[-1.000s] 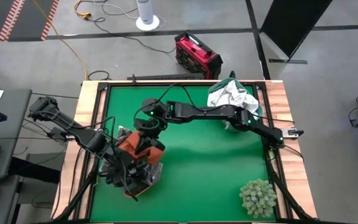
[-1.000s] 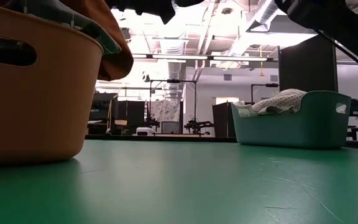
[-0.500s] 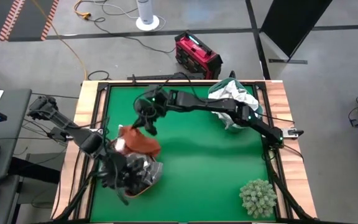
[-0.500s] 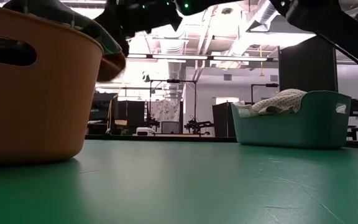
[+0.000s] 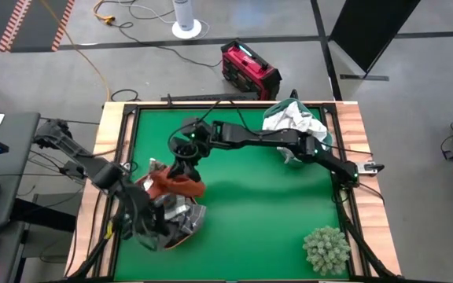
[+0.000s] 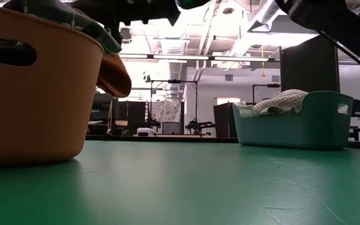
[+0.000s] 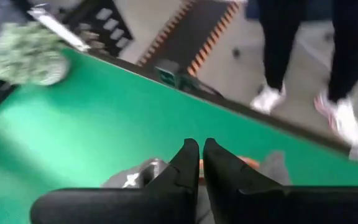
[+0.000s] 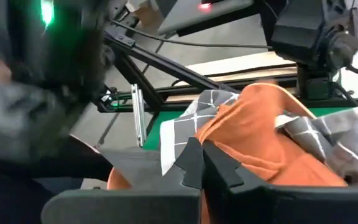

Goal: Sort towels by color in basket
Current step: Adjust the towels in the orange bin

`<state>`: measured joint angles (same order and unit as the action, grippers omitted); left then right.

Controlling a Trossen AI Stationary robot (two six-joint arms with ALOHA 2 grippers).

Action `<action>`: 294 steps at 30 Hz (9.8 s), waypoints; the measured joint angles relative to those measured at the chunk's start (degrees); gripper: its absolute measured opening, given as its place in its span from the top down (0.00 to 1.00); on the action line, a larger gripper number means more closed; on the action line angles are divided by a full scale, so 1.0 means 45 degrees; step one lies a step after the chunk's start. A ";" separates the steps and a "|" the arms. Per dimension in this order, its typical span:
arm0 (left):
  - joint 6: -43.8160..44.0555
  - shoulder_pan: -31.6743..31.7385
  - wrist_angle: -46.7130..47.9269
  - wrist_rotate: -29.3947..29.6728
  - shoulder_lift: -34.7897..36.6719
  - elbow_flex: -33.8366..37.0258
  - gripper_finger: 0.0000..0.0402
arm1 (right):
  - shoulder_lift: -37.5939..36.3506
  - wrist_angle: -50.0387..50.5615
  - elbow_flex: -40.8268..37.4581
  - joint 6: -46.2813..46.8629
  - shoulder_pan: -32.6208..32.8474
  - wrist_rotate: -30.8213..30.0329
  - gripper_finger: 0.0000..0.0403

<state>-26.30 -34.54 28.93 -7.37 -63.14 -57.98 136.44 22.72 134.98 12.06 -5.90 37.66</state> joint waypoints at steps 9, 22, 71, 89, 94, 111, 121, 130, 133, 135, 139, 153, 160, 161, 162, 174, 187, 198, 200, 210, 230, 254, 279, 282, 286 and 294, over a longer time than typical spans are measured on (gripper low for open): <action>0.6368 -0.0051 0.1247 0.2477 0.2050 -0.0169 0.92 | 0.0163 -0.0194 -0.0489 -0.0640 0.1021 -0.1231 0.89; 1.6213 -0.0589 0.4290 0.3573 0.2298 -0.0160 0.63 | -0.0071 0.0643 -0.1098 0.0879 0.1162 0.0536 0.40; 1.2298 0.1495 0.7091 0.7821 -0.1526 -0.0251 0.99 | -0.3313 0.7899 -0.0569 0.0018 0.2001 -0.7049 0.33; 1.3313 0.0098 0.4745 0.3605 0.0895 0.2223 0.99 | -0.3308 0.7765 -0.0569 -0.0126 0.1862 -0.7054 0.33; 1.3773 0.0656 0.4184 0.4403 -0.0378 0.2749 0.99 | -0.3308 0.7655 -0.0569 -0.0118 0.1862 -0.7054 0.33; 1.4494 0.0727 0.4186 0.4272 -0.2359 0.1938 0.64 | -0.3303 0.7423 -0.0569 -0.0070 0.1697 -0.7054 0.33; 1.5789 0.0735 0.4533 0.4451 -0.1223 0.0797 0.42 | -0.3303 0.7651 -0.0569 0.0130 0.1786 -0.7054 0.33; 1.5785 0.0737 0.4871 0.4364 0.0046 0.0510 0.39 | -0.3298 0.7646 -0.0569 0.0130 0.1789 -0.7053 0.33; 1.5788 0.0737 0.4933 0.4369 0.0613 0.0357 0.39 | -0.3298 0.7646 -0.0569 0.0124 0.1789 -0.7054 0.33; 1.5672 0.0732 0.4907 0.4369 0.0971 0.0315 0.39 | -0.3298 0.7686 -0.0569 0.0033 0.1776 -0.7050 0.33; 1.5991 0.0727 0.4937 0.4370 0.1613 0.0311 0.39 | -0.3571 0.8484 -0.0594 0.0018 0.1656 -0.7042 0.33; 1.7419 0.0732 0.4447 0.5810 0.2343 0.0302 0.39 | -0.4693 1.0221 -0.0579 -0.0113 0.1396 -0.8473 0.33; 1.7544 0.0463 0.3227 0.7636 0.2500 0.0307 0.39 | -0.4643 0.9554 -0.0908 0.0316 0.1566 -0.8399 0.33; 1.7321 0.0425 0.2835 0.7713 0.2569 0.0302 0.39 | -0.4660 0.9300 -0.0909 0.0412 0.1566 -0.8383 0.33; 1.7113 0.0408 0.2461 0.7745 0.2631 0.0302 0.39 | -0.4712 0.9037 -0.0908 0.0494 0.1561 -0.8378 0.33; 1.7432 0.0716 0.2075 0.7945 0.3329 0.0302 0.39 | -0.4862 1.0299 -0.0274 0.0599 0.1722 -0.9544 0.33; 1.6396 0.1860 0.5770 0.6168 0.1068 0.0632 0.44 | -0.4852 0.8413 -0.2173 0.0529 0.3101 -1.0289 0.33; 1.3122 0.1557 0.3965 0.3565 -0.2581 0.0632 0.48 | -0.4843 0.8567 -0.2201 0.0246 0.3016 -1.0856 0.33; 1.2862 0.1437 0.3619 0.3443 -0.3138 0.0632 0.48 | -0.4847 0.8634 -0.2201 0.0246 0.2965 -1.0843 0.33; 1.2995 0.1178 0.0879 0.2784 -0.3527 0.2516 0.48 | -0.4847 0.8657 -0.2201 0.0208 0.2873 -1.0770 0.33; 1.4723 0.1257 0.3502 0.0214 0.0466 0.1861 0.48 | -0.4847 0.8273 -0.2201 -0.0356 0.2679 -1.0641 0.33; 1.4670 -0.0142 0.4755 0.2043 -0.1489 0.2229 0.48 | -0.4847 0.7622 -0.2192 -0.0353 0.2528 -1.0398 0.33; 1.4875 -0.0230 0.5805 0.3026 0.2341 0.1003 0.48 | -0.3837 0.6432 -0.2192 -0.0783 0.2982 -0.8341 0.33; 1.4628 -0.0307 0.5758 0.2986 0.2992 0.0982 0.48 | -0.3832 0.6376 -0.2192 -0.0784 0.2862 -0.8341 0.33; 1.4666 -0.0331 0.5470 0.2800 0.3731 0.0977 0.48 | -0.3837 0.6015 -0.2192 -0.0993 0.2919 -0.7928 0.33; 1.6626 -0.0327 0.5538 0.7129 0.5259 0.0967 0.48 | -0.3433 0.3413 -0.2167 -0.2019 0.3649 -0.7100 0.33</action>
<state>48.51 -36.01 53.85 24.72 -39.48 -53.63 120.99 38.07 125.23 2.98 10.52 5.71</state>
